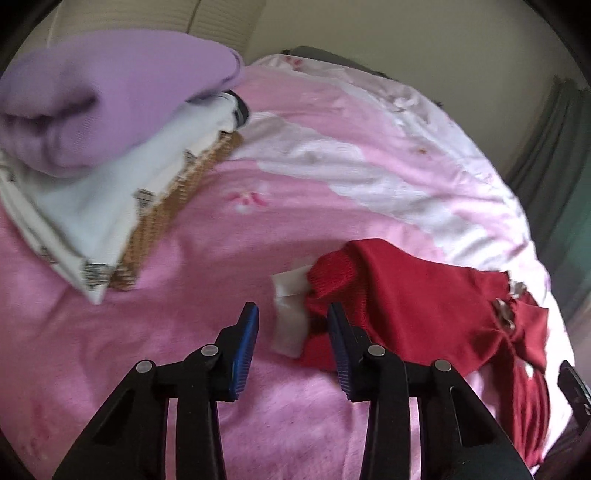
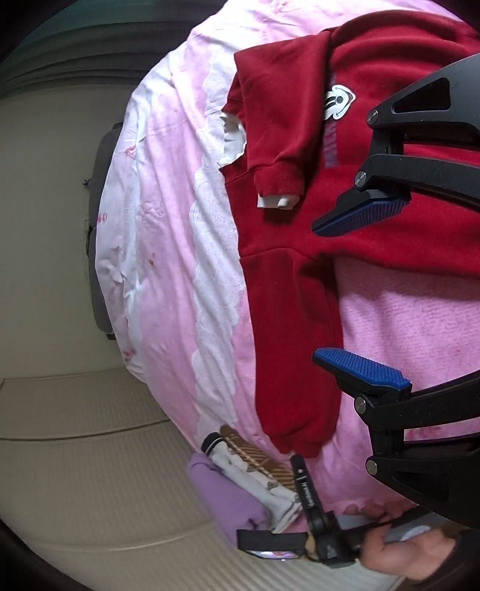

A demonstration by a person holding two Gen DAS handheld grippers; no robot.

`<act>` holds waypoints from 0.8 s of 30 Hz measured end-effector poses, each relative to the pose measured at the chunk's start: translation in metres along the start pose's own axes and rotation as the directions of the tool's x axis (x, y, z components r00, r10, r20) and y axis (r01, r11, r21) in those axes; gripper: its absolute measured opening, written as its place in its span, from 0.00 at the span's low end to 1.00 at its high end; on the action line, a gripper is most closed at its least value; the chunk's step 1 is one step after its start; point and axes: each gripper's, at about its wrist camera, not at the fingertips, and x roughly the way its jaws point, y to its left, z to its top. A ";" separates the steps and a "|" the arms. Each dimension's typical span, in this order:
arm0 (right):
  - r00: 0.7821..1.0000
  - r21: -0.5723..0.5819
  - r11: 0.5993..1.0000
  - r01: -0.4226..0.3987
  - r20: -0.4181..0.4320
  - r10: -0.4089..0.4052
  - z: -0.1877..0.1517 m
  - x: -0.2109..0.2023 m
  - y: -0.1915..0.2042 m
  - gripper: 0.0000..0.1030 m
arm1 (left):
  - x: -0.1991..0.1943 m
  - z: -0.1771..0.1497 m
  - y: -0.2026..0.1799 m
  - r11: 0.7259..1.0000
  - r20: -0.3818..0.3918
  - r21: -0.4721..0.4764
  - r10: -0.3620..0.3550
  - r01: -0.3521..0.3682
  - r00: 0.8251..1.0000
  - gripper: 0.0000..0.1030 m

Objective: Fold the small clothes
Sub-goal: 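Grasp the other sleeve cuff with the left tool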

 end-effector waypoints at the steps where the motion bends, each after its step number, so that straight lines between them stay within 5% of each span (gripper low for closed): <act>1: 1.000 0.002 1.000 0.005 -0.005 -0.005 0.000 0.002 -0.001 0.61 | 0.003 0.000 0.000 1.000 -0.007 -0.004 -0.008 0.008 1.000 0.33; 8: 0.999 0.012 1.000 0.028 -0.026 -0.028 0.000 0.010 -0.006 0.61 | 0.017 0.000 0.010 0.995 -0.030 -0.077 -0.063 0.060 0.998 0.29; 12: 0.999 0.008 1.000 0.030 -0.036 -0.030 -0.003 0.011 -0.008 0.61 | 0.013 -0.001 0.009 0.995 -0.017 -0.080 -0.066 0.064 0.998 0.13; 15: 0.999 0.012 0.999 0.030 -0.034 -0.029 -0.003 0.008 -0.010 0.61 | 0.003 -0.002 0.008 0.993 0.006 -0.091 -0.077 0.077 0.997 0.11; 24: 0.999 0.052 0.998 0.034 0.004 -0.034 0.002 -0.018 -0.036 0.61 | -0.046 0.004 -0.046 0.999 0.056 0.028 0.042 -0.043 0.998 0.09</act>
